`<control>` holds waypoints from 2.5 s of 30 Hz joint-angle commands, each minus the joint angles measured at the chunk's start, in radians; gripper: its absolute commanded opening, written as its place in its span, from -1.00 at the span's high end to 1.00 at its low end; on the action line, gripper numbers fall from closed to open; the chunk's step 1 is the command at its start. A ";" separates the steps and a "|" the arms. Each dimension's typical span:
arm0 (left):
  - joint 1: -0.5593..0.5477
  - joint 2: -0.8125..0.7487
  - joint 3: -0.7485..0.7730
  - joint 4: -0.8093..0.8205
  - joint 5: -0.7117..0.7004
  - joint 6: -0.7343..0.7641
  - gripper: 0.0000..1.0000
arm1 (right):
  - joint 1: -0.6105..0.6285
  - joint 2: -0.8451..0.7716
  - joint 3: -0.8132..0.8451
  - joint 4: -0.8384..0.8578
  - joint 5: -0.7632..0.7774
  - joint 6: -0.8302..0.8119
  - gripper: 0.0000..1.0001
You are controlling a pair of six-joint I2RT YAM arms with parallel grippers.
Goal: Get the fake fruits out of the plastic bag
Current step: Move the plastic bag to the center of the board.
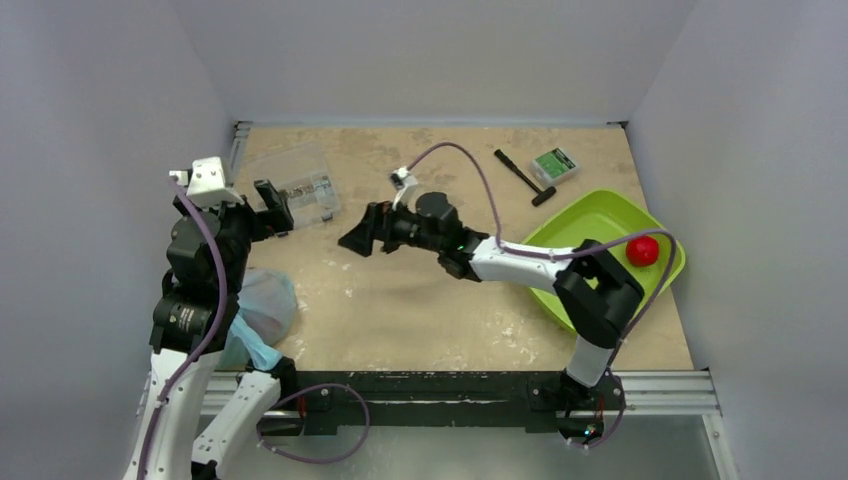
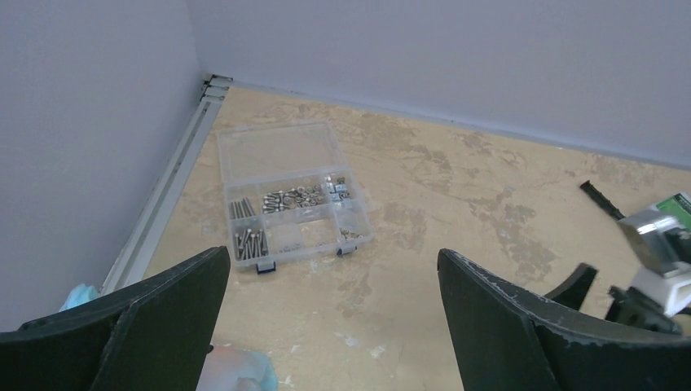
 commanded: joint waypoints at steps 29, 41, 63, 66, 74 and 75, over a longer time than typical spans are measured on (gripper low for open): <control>0.024 -0.060 -0.004 0.051 0.015 -0.002 -0.99 | 0.456 0.423 0.498 -0.011 -0.148 -0.065 -0.06; 0.073 -0.026 -0.001 0.054 0.114 -0.032 -0.97 | 0.456 0.420 0.479 0.051 -0.230 -0.061 -0.16; 0.087 0.095 0.041 0.013 0.238 -0.033 -0.96 | 0.248 0.142 0.107 0.226 -0.159 0.002 1.00; 0.087 0.127 0.054 0.003 0.284 -0.039 -0.96 | 0.175 0.012 -0.041 0.224 -0.130 -0.018 1.00; 0.084 0.216 0.073 0.001 0.468 -0.071 -0.98 | 0.137 -0.419 -0.306 -0.068 0.114 -0.194 1.00; 0.082 0.229 0.079 -0.005 0.493 -0.077 -0.98 | 0.137 -0.464 -0.328 -0.098 0.139 -0.204 1.00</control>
